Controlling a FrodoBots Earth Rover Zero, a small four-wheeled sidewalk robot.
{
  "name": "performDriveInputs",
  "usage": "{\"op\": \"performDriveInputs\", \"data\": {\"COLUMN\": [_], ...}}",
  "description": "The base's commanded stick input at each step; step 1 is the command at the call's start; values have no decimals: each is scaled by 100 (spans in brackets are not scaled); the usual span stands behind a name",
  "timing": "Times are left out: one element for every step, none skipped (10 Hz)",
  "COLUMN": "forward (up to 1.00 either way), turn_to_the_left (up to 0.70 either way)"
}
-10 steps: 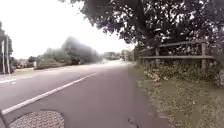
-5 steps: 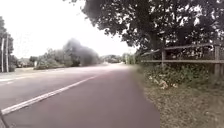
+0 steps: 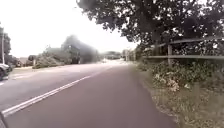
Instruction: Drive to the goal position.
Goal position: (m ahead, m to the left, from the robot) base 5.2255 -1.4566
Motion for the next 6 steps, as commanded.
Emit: {"op": "performDriveInputs", "data": {"forward": [100,100,100,100,100,100], "turn_to_the_left": [0,0,0,0,0,0]}}
